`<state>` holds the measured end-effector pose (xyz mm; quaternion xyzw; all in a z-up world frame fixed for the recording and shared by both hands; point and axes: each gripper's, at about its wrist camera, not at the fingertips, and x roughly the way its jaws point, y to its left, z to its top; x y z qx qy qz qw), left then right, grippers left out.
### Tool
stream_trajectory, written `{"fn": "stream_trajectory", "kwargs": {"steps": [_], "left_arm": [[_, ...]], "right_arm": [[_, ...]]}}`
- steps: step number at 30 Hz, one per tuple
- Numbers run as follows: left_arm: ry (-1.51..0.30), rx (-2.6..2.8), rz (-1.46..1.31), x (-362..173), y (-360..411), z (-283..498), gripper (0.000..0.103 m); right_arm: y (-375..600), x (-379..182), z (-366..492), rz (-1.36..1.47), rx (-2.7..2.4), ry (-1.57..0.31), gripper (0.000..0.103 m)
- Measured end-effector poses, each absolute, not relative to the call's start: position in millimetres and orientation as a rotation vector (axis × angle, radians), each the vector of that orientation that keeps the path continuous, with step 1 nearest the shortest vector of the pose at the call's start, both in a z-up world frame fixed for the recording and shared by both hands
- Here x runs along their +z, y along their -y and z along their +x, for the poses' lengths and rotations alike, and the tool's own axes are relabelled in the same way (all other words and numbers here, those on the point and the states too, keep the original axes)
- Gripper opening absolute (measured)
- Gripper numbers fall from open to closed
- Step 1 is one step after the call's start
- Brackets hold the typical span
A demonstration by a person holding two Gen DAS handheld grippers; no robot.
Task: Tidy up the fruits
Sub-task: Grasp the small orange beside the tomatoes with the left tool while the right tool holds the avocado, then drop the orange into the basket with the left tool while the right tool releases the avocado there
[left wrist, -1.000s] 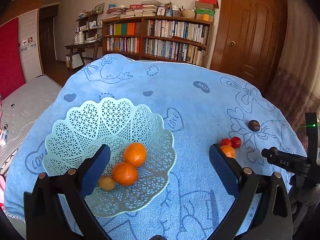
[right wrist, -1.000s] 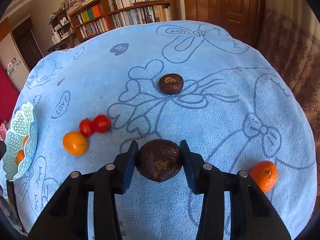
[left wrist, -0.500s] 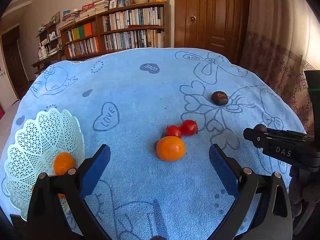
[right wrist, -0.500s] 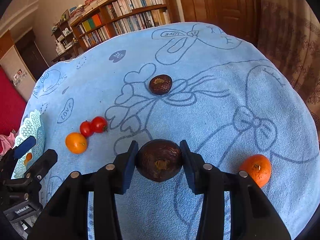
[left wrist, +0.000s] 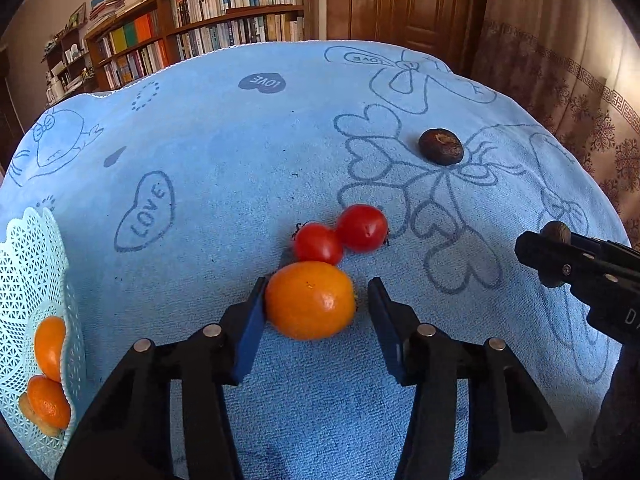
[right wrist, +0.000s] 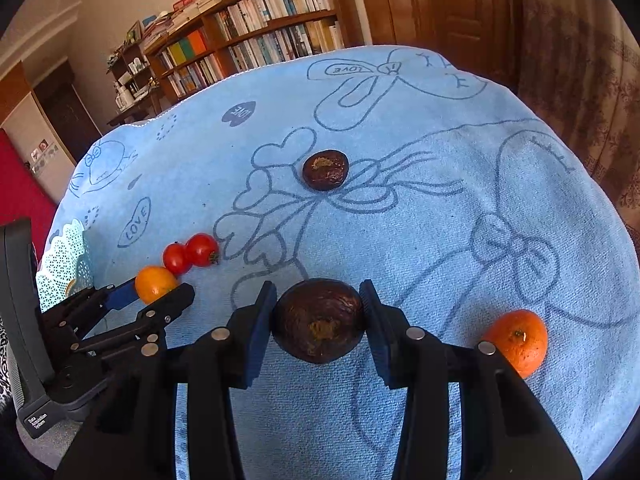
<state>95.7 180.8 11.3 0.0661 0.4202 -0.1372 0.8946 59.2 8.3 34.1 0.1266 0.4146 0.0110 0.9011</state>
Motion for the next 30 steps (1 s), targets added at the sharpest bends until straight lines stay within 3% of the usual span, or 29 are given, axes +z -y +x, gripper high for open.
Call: {"fn": "stream_trajectory", "kwargs": {"steps": [30], "left_arm": [[-0.707, -0.09, -0.026, 78, -300, 64, 0.044]], "right_arm": [[-38, 43, 44, 0.252, 0.093, -0.842, 0.043]]}}
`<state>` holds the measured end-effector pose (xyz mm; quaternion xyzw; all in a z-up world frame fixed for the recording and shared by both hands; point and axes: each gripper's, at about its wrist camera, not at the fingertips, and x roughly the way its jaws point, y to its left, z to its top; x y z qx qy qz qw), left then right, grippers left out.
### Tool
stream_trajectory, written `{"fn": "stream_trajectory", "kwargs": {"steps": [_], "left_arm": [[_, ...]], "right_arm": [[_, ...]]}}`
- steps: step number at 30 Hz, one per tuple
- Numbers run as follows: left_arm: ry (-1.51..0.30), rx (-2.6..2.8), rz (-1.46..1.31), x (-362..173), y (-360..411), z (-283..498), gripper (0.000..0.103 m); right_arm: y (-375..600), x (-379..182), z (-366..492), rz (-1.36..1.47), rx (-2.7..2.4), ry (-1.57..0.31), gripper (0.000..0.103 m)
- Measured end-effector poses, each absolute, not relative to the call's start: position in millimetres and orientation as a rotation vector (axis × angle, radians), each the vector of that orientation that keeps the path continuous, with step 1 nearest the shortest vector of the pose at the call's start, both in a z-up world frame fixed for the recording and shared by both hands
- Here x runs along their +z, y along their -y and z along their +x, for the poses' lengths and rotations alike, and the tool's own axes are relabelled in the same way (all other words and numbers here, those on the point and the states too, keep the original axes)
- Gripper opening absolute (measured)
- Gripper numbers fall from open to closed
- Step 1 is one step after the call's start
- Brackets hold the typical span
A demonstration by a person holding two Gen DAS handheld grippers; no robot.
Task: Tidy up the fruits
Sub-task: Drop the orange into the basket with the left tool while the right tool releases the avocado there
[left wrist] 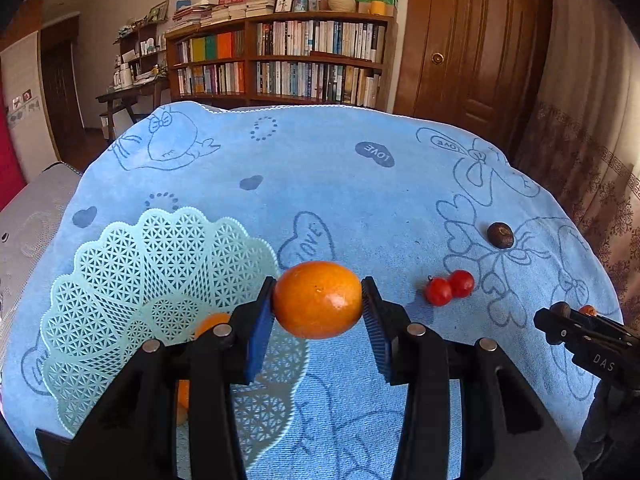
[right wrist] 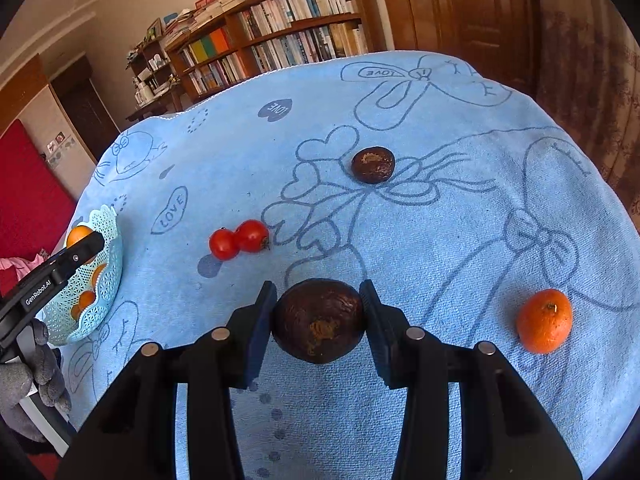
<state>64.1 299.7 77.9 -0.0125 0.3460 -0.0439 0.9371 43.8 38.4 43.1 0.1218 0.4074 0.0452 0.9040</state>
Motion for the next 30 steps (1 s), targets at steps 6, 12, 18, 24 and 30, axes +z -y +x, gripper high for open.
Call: {"fn": "stream_trajectory", "kwargs": {"steps": [6, 12, 18, 24, 30], "left_arm": [[-0.685, -0.022, -0.075, 82, -343, 62, 0.044], [-0.655, 0.036, -0.143, 90, -378, 56, 0.066], [-0.613, 0.087, -0.189, 95, -407, 45, 0.091], [-0.606, 0.119, -0.227, 95, -428, 42, 0.094], [-0.569, 0.156, -0.255, 106, -445, 34, 0.098]], "right_arm": [[-53, 45, 45, 0.23, 0.111, -0.847, 0.043], [-72, 50, 47, 0.207, 0.142, -0.852, 0.043], [-106, 64, 50, 0.169, 0.226, -0.846, 0.043], [-159, 85, 59, 0.138, 0.351, -0.829, 0.043], [-219, 96, 70, 0.122, 0.47, -0.833, 0.043]]}}
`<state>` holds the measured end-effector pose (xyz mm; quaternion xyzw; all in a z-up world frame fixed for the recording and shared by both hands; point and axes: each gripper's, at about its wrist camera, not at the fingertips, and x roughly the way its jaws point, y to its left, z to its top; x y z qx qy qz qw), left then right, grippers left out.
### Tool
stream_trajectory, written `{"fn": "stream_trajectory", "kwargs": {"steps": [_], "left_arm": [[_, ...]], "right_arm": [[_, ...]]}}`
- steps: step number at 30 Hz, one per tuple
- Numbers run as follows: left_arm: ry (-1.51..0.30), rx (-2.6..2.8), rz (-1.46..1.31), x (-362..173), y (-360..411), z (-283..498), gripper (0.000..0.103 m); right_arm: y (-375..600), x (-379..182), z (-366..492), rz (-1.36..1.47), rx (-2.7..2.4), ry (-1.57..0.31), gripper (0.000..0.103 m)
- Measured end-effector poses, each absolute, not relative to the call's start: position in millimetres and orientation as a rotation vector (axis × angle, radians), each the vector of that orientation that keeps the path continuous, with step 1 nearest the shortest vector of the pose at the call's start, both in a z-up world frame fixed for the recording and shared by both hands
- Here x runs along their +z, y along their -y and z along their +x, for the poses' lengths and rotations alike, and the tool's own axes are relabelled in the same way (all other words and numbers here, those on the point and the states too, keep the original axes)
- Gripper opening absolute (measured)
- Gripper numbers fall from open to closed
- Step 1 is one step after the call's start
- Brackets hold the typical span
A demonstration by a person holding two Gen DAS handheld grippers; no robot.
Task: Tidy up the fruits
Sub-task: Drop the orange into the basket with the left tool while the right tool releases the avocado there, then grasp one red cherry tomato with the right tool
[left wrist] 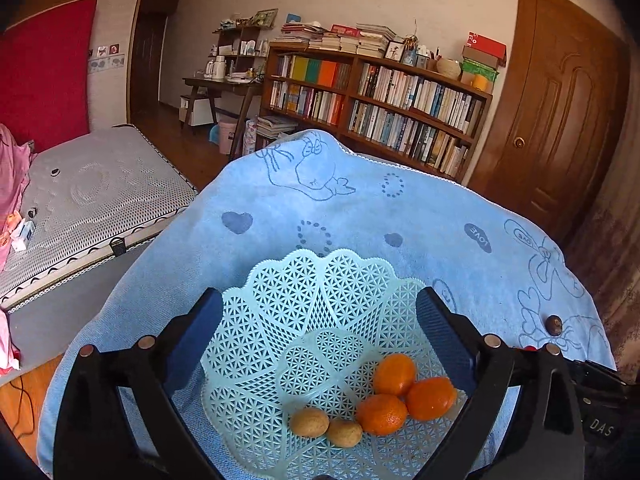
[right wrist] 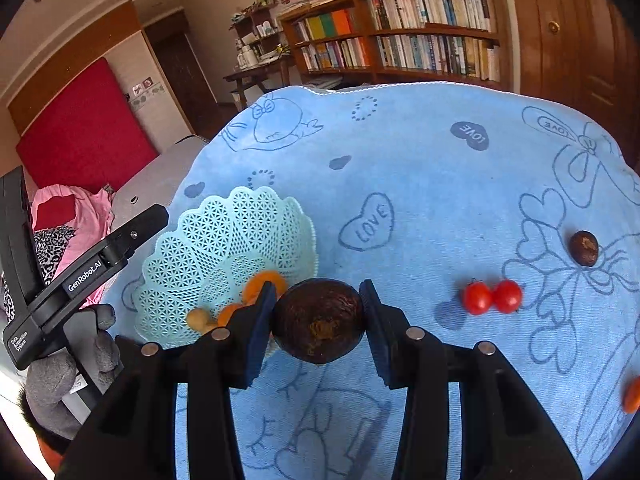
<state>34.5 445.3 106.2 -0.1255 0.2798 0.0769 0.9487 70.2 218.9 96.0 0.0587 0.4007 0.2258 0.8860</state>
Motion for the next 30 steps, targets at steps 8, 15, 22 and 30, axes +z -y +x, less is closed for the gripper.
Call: {"fn": "stream_trajectory", "kwargs": {"steps": [8, 15, 22, 30], "left_arm": [[-0.536, 0.183, -0.318, 114, -466, 23, 0.1], [-0.526, 0.199, -0.324, 116, -471, 21, 0.1], [-0.532, 0.189, -0.321, 115, -467, 22, 0.1], [-0.548, 0.161, -0.307, 114, -455, 25, 0.1]], "right_arm": [[-286, 91, 79, 0.111, 0.597, -0.885, 0.043], [-309, 90, 71, 0.083, 0.633, -0.879, 0.044], [-294, 88, 69, 0.09, 0.598, -0.867, 0.044], [-270, 89, 68, 0.083, 0.537, -0.844, 0.044]]}}
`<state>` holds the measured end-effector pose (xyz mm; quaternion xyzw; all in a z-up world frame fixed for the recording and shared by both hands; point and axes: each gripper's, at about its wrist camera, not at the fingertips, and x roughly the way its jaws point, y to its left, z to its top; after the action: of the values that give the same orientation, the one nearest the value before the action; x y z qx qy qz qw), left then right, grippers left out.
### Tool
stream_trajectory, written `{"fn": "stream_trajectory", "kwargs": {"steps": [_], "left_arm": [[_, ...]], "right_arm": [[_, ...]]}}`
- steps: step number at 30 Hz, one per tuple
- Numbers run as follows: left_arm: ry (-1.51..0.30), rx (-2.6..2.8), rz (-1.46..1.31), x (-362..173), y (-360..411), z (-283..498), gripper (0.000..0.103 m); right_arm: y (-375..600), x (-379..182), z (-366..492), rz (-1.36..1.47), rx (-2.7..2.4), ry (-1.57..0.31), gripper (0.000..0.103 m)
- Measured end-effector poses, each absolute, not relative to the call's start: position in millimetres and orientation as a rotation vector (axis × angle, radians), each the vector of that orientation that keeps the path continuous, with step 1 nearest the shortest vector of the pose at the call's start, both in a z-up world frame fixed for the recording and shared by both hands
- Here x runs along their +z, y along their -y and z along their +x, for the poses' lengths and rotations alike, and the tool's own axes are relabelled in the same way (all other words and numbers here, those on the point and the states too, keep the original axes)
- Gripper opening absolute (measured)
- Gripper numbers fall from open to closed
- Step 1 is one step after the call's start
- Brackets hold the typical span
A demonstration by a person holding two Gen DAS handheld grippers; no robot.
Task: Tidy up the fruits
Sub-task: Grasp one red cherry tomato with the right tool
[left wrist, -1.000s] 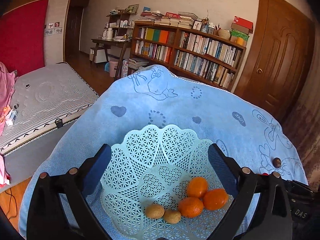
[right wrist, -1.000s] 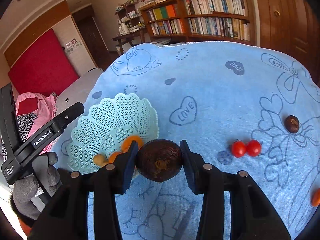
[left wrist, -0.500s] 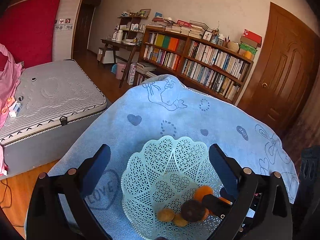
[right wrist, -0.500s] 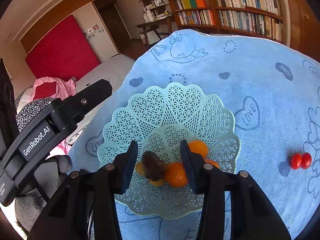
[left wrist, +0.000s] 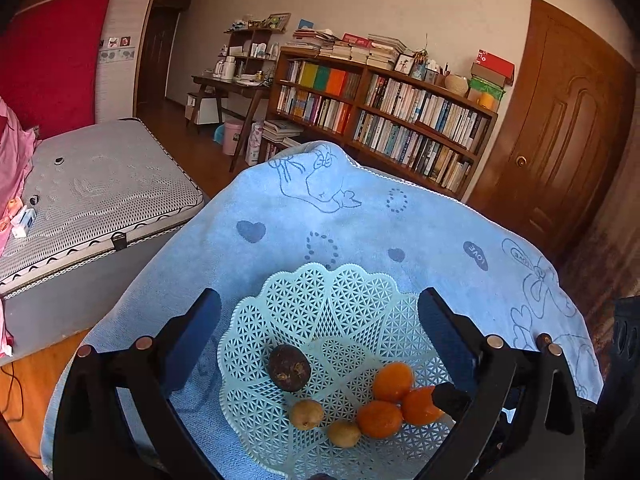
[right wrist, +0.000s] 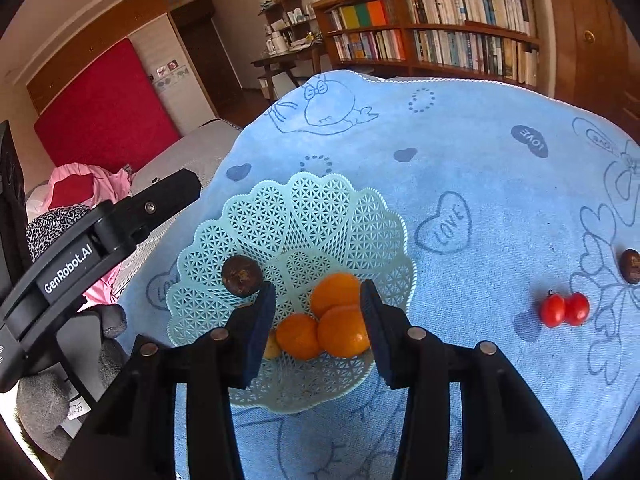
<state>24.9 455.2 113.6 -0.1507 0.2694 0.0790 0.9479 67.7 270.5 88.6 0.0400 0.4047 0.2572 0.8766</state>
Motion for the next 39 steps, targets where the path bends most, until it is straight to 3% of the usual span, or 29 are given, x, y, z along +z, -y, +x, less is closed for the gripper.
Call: {"fn": "stream_trajectory", "kwargs": {"steps": [25, 39], "left_arm": [[-0.605, 0.046, -0.204, 100, -399, 33, 0.1], [-0.618, 0.016, -0.177, 98, -385, 35, 0.1]], "right_arm": [[-95, 55, 120, 0.294, 0.079, -0.947, 0.044], [-97, 28, 145, 0.335, 0.023, -1.002, 0.043]]}}
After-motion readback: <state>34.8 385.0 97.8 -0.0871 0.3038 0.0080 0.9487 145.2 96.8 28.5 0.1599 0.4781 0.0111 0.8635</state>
